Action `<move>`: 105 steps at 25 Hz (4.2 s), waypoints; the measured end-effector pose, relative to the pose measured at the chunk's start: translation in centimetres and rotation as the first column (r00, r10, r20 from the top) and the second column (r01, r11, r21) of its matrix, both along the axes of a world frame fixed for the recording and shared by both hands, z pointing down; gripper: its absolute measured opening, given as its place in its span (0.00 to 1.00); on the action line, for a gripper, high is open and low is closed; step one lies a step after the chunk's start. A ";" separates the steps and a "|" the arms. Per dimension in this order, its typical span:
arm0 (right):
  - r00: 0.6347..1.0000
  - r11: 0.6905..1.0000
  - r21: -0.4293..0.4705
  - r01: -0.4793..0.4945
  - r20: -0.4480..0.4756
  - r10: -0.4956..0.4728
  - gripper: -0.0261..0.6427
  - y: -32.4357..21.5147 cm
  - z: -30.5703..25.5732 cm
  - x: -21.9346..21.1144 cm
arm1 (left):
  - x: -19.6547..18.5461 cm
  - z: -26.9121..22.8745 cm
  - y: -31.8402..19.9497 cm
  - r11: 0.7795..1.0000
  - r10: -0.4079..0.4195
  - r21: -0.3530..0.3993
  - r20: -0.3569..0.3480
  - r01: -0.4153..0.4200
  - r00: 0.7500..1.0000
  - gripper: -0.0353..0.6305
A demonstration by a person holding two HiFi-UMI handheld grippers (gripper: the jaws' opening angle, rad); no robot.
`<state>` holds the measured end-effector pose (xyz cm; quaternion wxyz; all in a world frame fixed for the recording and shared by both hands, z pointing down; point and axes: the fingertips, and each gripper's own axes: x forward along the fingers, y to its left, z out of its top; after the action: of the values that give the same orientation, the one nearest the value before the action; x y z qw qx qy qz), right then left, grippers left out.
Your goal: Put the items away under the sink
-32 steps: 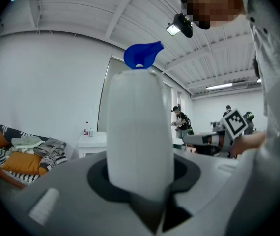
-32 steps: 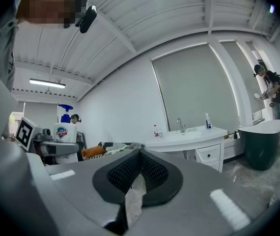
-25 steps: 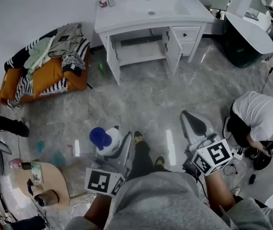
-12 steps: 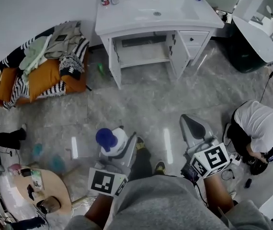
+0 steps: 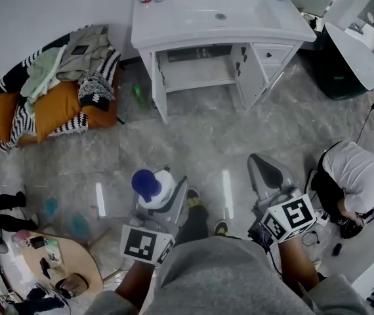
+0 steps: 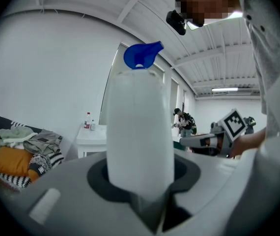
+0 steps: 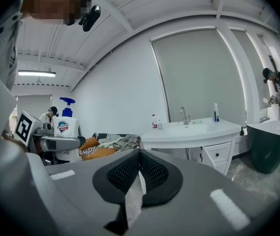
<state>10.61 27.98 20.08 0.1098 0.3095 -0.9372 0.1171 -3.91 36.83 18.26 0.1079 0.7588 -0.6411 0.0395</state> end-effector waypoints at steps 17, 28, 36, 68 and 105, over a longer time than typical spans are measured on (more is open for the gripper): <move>1.000 1.000 -0.002 -0.026 0.010 0.026 0.04 -2.6 -1.0 -5.2 | -5.3 0.0 -2.5 1.000 0.021 0.012 -0.019 -0.021 1.000 0.30; 0.999 0.999 0.031 -0.044 -0.003 0.044 0.04 -2.1 -2.4 -6.0 | -6.6 -0.3 -1.7 0.999 0.027 0.036 -0.036 -0.025 0.999 0.30; 0.999 0.996 0.077 -0.040 0.005 0.040 0.04 -1.9 -4.1 -7.2 | -7.9 -1.4 -1.1 0.998 0.023 0.066 -0.025 -0.021 0.999 0.30; 0.994 0.985 0.130 -0.113 0.007 0.114 0.04 -6.3 -4.4 -4.3 | -6.3 -2.2 -5.9 0.990 0.086 0.108 -0.004 -0.085 0.996 0.30; 0.988 0.988 0.157 0.002 -0.153 0.022 0.04 -27.1 -3.1 -2.9 | -6.9 -1.5 -26.5 0.999 0.051 0.016 0.002 -0.051 0.999 0.30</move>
<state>7.69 0.91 16.95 0.1569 0.3300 -0.9307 0.0195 -10.78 10.37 16.76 0.1002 0.7758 -0.6219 0.0376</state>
